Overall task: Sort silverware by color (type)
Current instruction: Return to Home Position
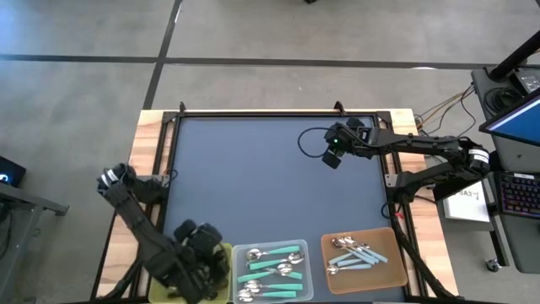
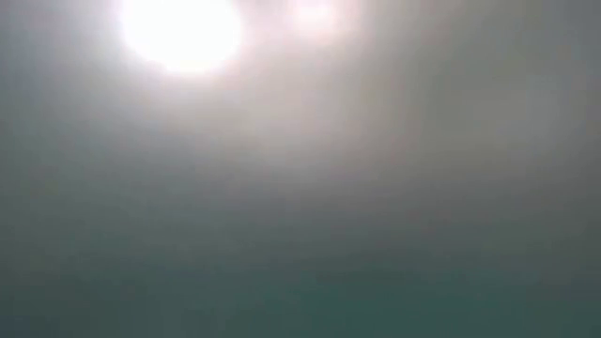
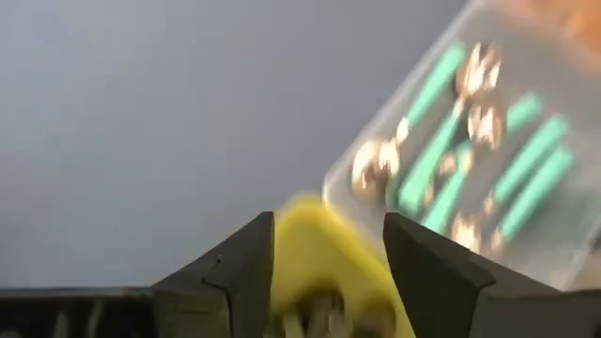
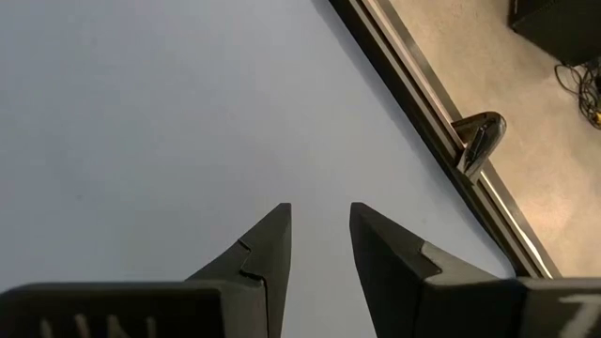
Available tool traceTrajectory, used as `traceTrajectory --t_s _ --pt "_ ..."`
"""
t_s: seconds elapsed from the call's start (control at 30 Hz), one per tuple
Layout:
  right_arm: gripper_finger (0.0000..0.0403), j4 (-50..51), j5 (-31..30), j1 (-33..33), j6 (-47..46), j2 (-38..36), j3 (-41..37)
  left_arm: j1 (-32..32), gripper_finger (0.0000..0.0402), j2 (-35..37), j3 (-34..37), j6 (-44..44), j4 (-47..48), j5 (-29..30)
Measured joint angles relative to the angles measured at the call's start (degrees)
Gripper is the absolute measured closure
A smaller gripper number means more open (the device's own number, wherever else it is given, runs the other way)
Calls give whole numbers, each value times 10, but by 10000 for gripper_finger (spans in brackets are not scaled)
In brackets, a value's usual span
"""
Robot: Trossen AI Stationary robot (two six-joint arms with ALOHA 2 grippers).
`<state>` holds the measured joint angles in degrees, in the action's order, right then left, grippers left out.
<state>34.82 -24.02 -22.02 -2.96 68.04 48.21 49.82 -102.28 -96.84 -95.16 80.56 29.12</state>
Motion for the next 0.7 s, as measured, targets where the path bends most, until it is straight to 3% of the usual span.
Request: traceTrajectory --t_s 0.23,0.4,0.5,0.6,0.7 --pt "300 0 0 0 0 0 0 -49 252 15 0 194 -17 30" --pt "300 0 0 0 0 0 0 -110 272 17 10 385 -117 29" --pt "300 0 0 0 0 0 0 -136 278 23 24 474 -172 78" --pt "300 0 0 0 0 0 0 -156 281 52 56 531 -210 131" --pt "300 -2 0 0 0 0 0 -188 281 110 139 577 -262 142"
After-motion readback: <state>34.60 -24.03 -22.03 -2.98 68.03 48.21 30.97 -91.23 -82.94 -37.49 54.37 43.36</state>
